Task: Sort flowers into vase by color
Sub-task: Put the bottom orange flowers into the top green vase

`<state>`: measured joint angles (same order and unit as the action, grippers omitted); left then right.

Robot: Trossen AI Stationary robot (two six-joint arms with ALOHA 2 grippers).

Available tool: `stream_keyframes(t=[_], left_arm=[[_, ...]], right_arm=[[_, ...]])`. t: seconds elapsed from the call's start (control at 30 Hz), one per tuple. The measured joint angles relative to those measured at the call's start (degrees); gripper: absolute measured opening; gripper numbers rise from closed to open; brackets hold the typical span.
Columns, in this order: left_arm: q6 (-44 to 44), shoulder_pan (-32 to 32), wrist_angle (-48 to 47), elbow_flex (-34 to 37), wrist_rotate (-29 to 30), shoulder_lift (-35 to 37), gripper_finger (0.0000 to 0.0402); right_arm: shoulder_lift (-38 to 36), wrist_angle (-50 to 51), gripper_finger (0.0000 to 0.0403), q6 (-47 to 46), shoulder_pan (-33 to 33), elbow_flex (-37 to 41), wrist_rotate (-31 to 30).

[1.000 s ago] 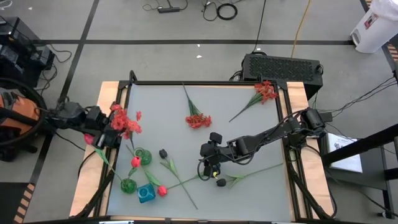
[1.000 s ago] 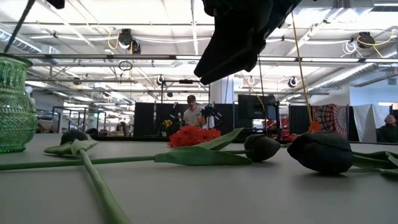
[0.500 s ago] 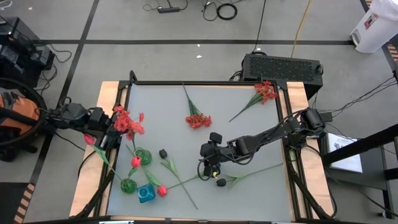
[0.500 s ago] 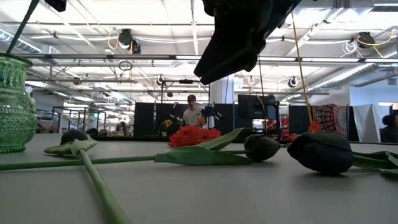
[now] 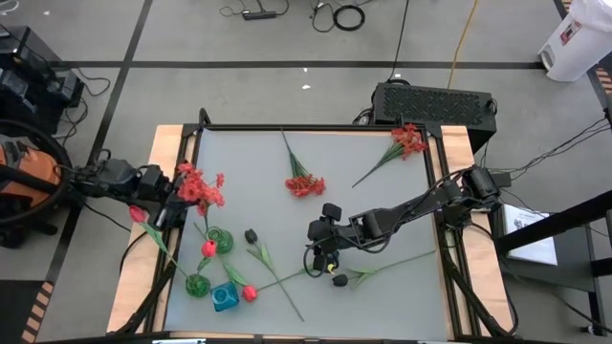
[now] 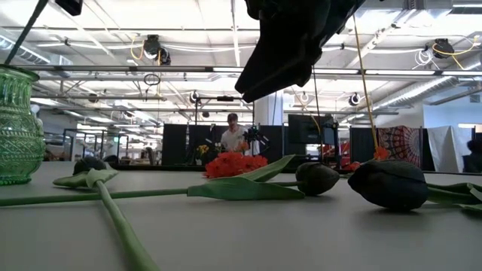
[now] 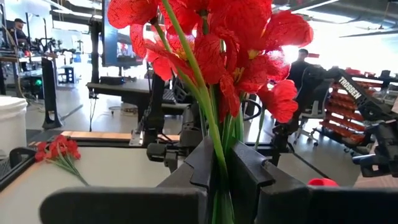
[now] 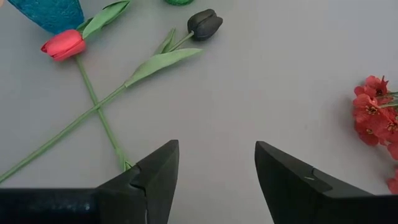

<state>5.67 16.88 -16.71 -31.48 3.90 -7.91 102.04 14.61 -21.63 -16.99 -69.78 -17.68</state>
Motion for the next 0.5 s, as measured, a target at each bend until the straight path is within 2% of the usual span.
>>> stream_keyframes(t=[0.5], left_arm=[[-0.2, 0.0, 1.1, 0.0, 1.3, -5.9, 0.0035]], right_arm=[[0.0, 0.0, 0.0203, 0.0, 0.0, 0.0, 0.0]])
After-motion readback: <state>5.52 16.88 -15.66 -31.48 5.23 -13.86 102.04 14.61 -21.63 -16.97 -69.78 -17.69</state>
